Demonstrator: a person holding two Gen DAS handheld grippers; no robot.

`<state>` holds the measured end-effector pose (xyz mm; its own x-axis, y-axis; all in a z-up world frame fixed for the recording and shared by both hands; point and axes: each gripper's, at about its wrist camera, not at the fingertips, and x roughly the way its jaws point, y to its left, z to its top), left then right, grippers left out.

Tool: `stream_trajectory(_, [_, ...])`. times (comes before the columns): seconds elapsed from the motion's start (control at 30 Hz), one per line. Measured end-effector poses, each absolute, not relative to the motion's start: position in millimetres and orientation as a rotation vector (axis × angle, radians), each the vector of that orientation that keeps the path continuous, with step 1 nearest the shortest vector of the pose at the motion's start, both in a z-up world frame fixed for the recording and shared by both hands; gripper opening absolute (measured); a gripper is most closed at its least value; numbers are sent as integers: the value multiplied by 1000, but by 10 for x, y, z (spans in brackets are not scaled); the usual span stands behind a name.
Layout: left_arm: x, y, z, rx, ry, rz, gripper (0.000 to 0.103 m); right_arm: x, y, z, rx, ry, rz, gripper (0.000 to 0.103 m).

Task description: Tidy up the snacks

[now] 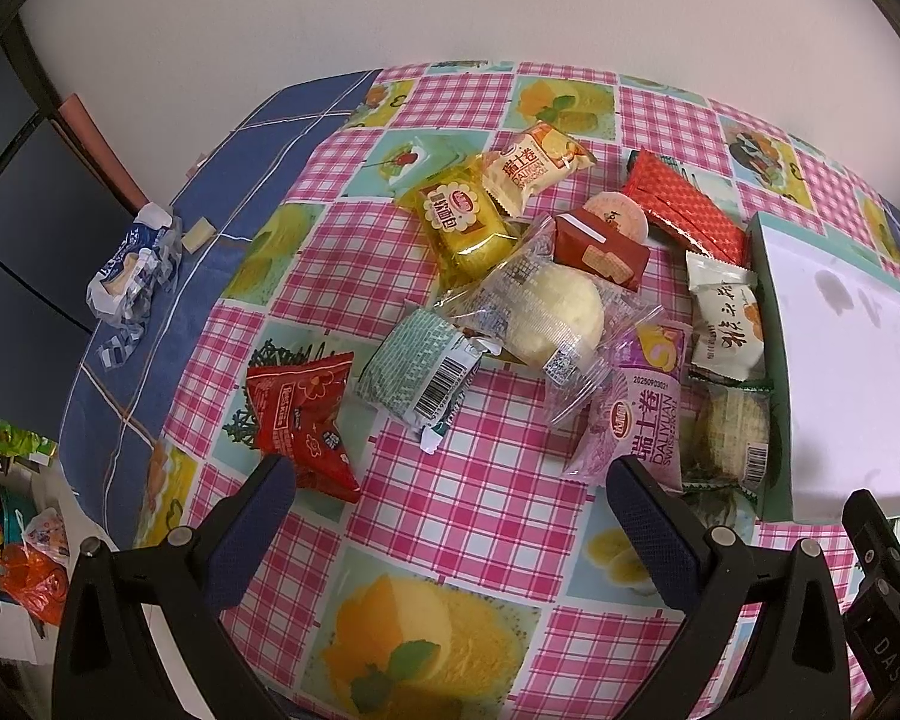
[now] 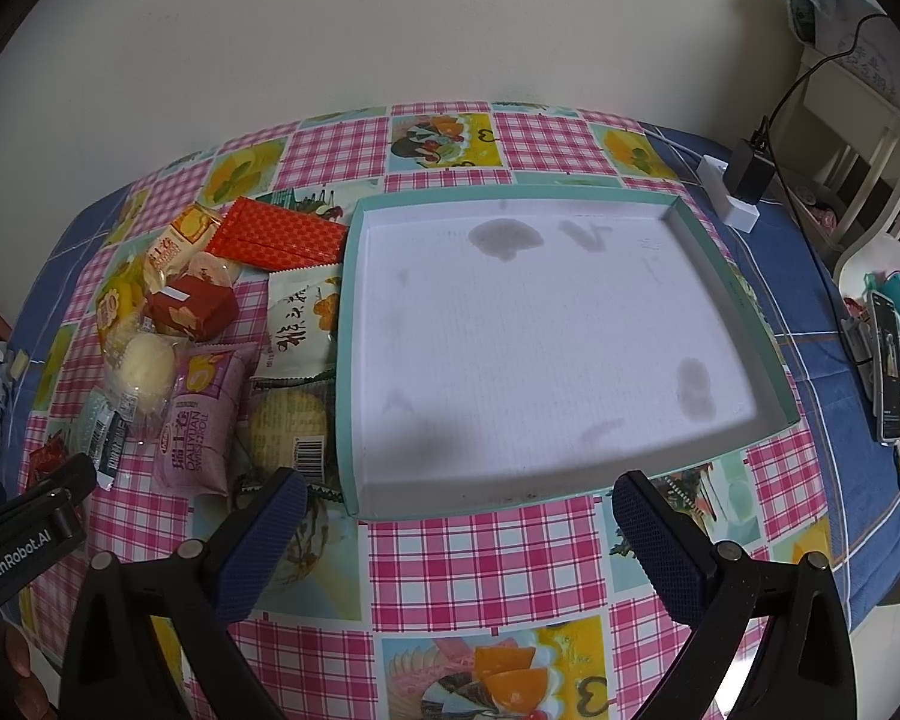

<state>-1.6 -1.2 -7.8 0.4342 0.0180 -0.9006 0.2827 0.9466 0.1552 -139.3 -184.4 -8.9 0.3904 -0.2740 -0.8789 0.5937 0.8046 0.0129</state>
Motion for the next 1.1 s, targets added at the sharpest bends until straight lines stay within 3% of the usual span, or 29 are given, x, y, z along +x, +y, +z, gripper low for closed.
stream_trajectory(0.73, [-9, 9, -72, 294, 1114, -166, 103, -1365, -1814, -104, 349, 1035, -557, 103])
stream_trajectory(1.1, [329, 698, -129, -22, 1176, -47, 103, -1040, -1652, -183, 429, 1038, -386, 102])
